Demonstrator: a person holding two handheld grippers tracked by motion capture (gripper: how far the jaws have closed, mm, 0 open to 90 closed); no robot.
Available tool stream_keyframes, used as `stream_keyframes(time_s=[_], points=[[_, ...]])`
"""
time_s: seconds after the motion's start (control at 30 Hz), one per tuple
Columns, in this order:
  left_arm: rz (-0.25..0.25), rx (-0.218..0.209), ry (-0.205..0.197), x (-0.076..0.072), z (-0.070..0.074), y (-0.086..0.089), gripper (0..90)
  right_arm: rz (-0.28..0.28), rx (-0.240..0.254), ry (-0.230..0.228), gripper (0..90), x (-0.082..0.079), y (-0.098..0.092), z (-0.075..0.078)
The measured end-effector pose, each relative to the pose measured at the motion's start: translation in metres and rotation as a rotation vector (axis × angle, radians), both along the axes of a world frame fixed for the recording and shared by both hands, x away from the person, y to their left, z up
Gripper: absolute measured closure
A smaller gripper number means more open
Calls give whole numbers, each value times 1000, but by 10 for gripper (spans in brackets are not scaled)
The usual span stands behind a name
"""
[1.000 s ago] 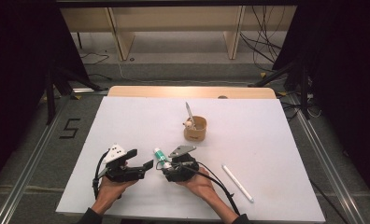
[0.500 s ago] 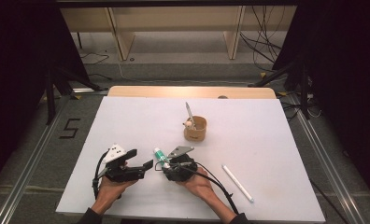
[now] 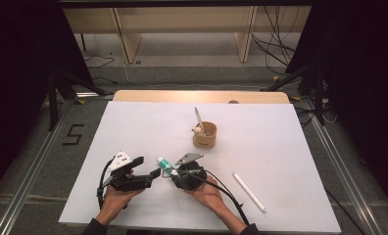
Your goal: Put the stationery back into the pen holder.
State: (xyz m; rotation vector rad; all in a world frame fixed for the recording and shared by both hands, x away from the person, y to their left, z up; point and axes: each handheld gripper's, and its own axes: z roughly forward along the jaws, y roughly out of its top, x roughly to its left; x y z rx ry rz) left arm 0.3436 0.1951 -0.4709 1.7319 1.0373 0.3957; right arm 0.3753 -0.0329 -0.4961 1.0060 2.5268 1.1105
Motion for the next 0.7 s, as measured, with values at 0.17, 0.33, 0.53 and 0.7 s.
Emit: stream_keyframes(time_s=[0.17,0.33,0.53,0.7], points=[[2,-2,-2,0,0,0,155,2,16,0,657,1,-3,2],[5,-1,-3,0,0,1,155,8,28,-18,658,0,-6,8],[9,-2,-4,0,0,1,155,28,8,-41,659,-2,-7,11],[7,-2,-2,0,0,1,155,38,5,-82,659,-5,-13,18]])
